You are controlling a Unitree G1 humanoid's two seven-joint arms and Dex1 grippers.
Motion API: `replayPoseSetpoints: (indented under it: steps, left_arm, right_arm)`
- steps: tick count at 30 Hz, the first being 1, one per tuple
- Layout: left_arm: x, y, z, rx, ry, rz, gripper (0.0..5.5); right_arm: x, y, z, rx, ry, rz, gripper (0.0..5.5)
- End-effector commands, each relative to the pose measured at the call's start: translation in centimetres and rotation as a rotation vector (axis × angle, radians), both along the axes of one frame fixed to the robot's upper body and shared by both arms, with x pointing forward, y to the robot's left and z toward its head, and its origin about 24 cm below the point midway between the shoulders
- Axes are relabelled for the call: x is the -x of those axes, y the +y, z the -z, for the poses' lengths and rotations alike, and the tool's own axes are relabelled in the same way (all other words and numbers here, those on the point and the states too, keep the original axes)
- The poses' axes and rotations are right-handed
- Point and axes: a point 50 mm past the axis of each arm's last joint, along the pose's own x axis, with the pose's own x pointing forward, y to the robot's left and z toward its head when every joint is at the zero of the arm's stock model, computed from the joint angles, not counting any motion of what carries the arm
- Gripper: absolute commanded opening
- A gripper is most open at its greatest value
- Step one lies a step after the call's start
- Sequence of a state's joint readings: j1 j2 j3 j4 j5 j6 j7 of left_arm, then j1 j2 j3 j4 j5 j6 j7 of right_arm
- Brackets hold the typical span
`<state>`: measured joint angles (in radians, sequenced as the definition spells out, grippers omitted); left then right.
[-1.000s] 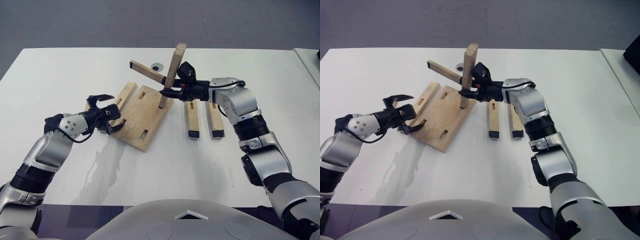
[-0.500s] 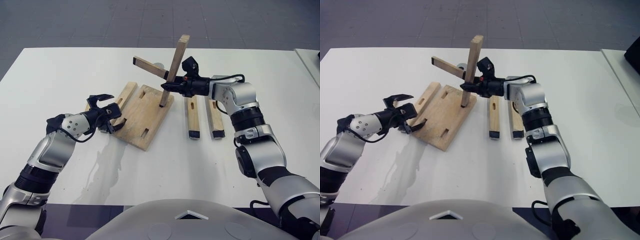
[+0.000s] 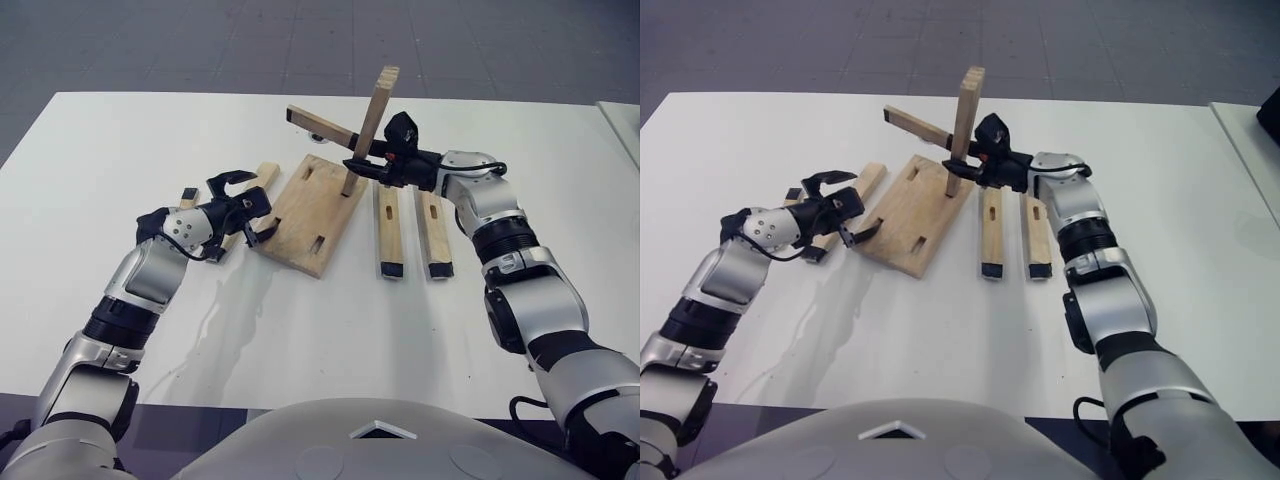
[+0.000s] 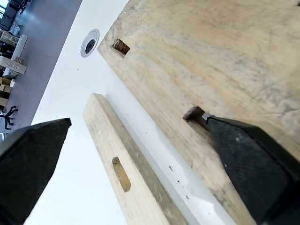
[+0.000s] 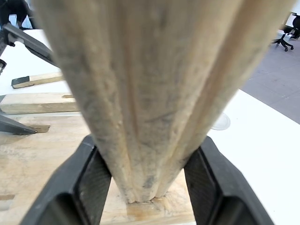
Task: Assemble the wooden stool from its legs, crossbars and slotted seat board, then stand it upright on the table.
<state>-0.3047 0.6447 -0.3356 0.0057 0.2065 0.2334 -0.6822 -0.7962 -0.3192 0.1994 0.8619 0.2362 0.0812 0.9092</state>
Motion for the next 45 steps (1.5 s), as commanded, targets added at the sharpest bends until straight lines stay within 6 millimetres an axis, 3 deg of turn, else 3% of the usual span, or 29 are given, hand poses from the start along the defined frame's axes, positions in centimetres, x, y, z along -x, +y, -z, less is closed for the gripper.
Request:
replayPoseSetpoints:
  steps: [1,8,13,18,28,29,33,36,42,45]
  left_arm:
    - [1.7,-1.6,2.9,0.015,0.145,0.107,5.4]
    - [1.8,-0.9,3.1,0.021,0.148,0.095,5.4]
    - [1.7,-0.7,2.5,0.067,0.114,0.15,5.4]
    - [2.3,1.6,3.1,0.025,0.144,0.153,5.4]
    - [1.9,1.6,3.5,0.02,0.134,0.155,5.4]
    - [2.0,1.7,3.5,0.018,0.134,0.154,5.4]
    - [2.0,1.7,3.6,0.026,0.133,0.142,5.4]
    - [2.2,1.7,3.8,0.034,0.135,0.131,5.4]
    - [2.6,2.2,4.0,0.035,0.144,0.108,5.4]
    - [2.9,2.4,4.1,0.041,0.149,0.101,5.4]
  right_arm:
    - [4.6,-5.1,9.6,0.178,0.408,0.201,2.08]
    - [5.6,-5.7,10.7,0.159,0.487,0.183,2.08]
    - [4.5,-5.5,8.5,0.028,0.538,0.117,2.08]
    - [3.8,-5.7,6.7,-0.026,0.558,0.038,2.08]
    - [3.5,-4.8,6.1,-0.069,0.527,0.008,2.08]
    - [3.3,-4.8,5.7,-0.08,0.508,-0.002,2.45]
    - [2.2,-4.7,2.8,-0.153,0.419,-0.047,3.0]
    - [2.3,-5.6,1.8,-0.108,0.392,-0.062,3.46]
    - [3.7,-9.5,-0.9,0.001,0.26,0.061,4.42]
    - [3.8,-12.2,-4.5,0.027,0.108,0.257,4.99]
